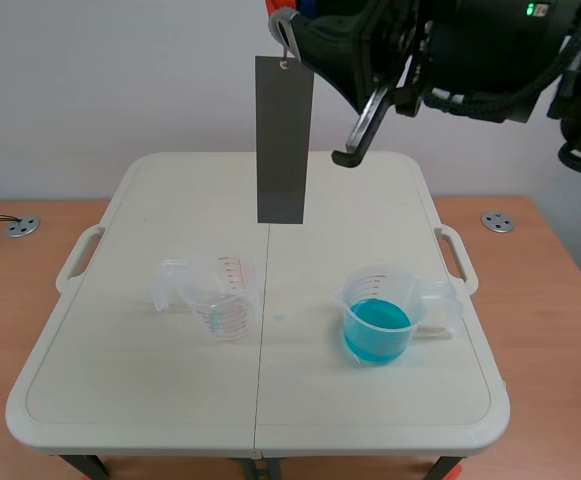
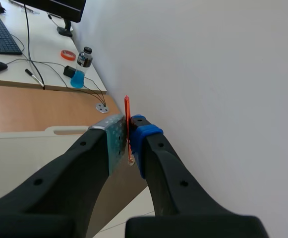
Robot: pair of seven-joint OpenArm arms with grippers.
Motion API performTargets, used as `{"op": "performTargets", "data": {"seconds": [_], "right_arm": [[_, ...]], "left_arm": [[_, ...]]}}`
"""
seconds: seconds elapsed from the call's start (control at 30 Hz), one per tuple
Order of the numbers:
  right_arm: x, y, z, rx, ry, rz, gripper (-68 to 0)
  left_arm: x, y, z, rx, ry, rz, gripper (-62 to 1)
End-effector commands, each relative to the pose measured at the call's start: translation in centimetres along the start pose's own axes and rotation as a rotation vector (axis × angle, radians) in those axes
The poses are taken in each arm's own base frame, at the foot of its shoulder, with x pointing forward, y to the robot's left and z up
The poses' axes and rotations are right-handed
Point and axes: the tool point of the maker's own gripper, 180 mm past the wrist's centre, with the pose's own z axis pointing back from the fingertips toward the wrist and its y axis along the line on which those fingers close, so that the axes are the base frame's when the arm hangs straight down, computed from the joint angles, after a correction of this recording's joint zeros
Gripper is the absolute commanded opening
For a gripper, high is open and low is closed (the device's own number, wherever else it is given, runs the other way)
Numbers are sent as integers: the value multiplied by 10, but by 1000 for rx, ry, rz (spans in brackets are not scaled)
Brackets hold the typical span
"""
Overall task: Hold the metal plate by the orange handle, dip it into the blue solution, take it out and point at it, then put the plate back in the beaker on the left.
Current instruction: 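Put the plate into the left beaker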
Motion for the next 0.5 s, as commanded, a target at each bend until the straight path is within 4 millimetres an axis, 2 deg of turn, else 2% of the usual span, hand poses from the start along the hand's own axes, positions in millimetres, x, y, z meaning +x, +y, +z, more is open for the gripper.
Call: {"op": "performTargets", "data": {"seconds": [0.0, 0.23, 0.47], "right_arm": [[10, -5, -6, 3, -40, 6, -662], [6, 1, -31, 40, -37, -22, -662], [6, 6, -47, 66, -48, -44, -662]], "left_arm": [[1, 5, -1, 10, 9, -2, -594], [-2, 11, -5, 19, 28, -11, -594], [-2, 11, -5, 18, 32, -24, -594]]}}
